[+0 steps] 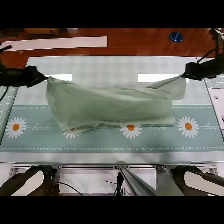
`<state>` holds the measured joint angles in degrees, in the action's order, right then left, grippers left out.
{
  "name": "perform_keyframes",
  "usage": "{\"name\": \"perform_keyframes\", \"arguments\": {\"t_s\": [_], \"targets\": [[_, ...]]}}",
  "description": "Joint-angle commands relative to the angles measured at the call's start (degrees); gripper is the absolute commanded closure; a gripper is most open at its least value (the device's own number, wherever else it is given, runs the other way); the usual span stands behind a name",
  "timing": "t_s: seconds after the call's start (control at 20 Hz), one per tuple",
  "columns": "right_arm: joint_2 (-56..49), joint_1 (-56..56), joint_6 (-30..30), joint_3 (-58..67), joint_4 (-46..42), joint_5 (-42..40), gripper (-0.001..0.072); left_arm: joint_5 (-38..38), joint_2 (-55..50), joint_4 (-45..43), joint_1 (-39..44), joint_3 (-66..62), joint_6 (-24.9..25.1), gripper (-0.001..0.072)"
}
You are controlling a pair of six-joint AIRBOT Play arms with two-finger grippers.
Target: Fold the shirts.
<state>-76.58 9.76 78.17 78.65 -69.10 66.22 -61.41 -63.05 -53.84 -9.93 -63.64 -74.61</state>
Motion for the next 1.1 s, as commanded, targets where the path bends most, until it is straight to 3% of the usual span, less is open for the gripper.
{"name": "perform_keyframes", "arguments": {"t_s": [0.0, 0.2, 0.45, 0.5, 0.55, 0.6, 0.65, 0.7, 0.75, 0.9, 0.95, 1.05], "targets": [[-5.9, -1.2, -0.5, -0.3, 0.2, -14.7, 0.0688, 14.3, -9.2, 0.0, 3.5, 0.7, 3.1, 0.0683], [-10.6, -1.4, -0.2, -0.3, 0.2, -16.5, 0.0687, 22.5, -15.5, 0.0, 5.1, 0.7, 3.0, 0.0683], [-15.9, -1.4, 3.1, -0.3, 0.2, -13.3, 0.0685, 20.2, -21.9, 0.1, 7.5, 0.7, 3.0, 0.0682], [-16.1, -1.4, 3.1, -0.3, 0.2, -12.3, 0.0627, 20.0, -22.4, 0.4, 7.7, 0.7, 3.0, 0.0675], [-15.7, -1.4, 3.0, -0.2, 1.0, -11.8, 0.0469, 19.9, -22.3, 1.1, 7.6, 0.6, 3.0, 0.0594], [-14.9, -1.1, 2.4, 0.3, 1.8, -11.0, 0.0328, 18.8, -21.8, 1.1, 7.2, -0.2, 3.0, 0.0419], [-13.5, -0.9, 1.4, 1.4, 1.9, -9.4, 0.0282, 16.0, -21.2, 0.4, 6.1, -2.0, 3.1, 0.0283], [-11.6, -0.2, -0.1, 3.3, 1.0, -6.7, 0.0274, 12.0, -20.4, -0.9, 4.4, -4.4, 3.1, 0.0200], [-9.4, 0.6, -1.3, 5.3, -0.4, -3.2, 0.0258, 6.5, -19.6, -2.6, 2.2, -7.0, 3.1, 0.0167], [-1.6, 3.9, -2.4, 8.1, -10.8, 8.7, 0.0227, -11.1, -14.5, -1.7, -5.4, -8.9, 2.1, 0.0169], [0.8, 5.2, -2.0, 7.6, -13.9, 11.8, 0.0228, -12.3, -11.3, -1.9, -6.9, -5.6, 3.2, 0.0169], [5.4, 8.3, -1.7, 2.6, -13.9, 10.4, 0.0229, -11.0, -4.7, -1.8, -9.6, 4.4, 4.6, 0.0169]]}}
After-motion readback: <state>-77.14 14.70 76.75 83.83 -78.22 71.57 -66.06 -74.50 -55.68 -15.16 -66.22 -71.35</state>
